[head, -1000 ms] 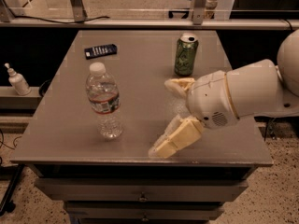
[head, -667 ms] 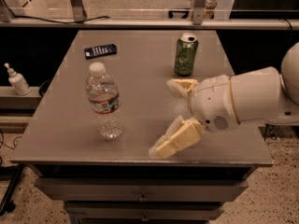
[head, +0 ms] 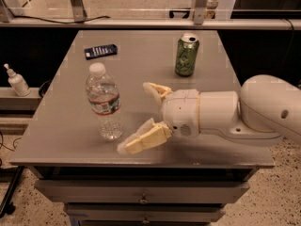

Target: Move water bottle near green can

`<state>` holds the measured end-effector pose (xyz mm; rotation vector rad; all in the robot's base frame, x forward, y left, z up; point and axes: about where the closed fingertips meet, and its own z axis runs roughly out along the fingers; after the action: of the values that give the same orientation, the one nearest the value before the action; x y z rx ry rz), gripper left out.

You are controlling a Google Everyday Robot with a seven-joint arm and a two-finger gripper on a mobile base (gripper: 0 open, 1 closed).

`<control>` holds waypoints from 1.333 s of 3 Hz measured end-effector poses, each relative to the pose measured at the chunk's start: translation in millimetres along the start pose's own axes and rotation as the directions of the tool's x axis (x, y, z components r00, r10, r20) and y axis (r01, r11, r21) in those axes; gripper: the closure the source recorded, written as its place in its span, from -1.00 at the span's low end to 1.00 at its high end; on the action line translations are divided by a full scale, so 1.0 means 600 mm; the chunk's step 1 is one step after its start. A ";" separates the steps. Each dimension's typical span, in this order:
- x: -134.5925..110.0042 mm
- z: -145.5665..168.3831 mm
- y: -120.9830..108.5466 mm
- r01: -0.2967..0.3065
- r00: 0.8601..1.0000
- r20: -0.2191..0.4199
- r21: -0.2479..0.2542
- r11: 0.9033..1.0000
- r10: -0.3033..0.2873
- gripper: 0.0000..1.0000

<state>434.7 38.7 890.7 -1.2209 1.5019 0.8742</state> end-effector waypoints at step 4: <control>-0.023 0.128 0.025 0.017 0.971 0.237 -0.077 0.997 0.002 -0.19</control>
Offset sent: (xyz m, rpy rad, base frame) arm -0.0035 0.1029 -0.0206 0.2833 0.0103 0.1320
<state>438.8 117.8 882.5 -1.1339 1.2804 1.0443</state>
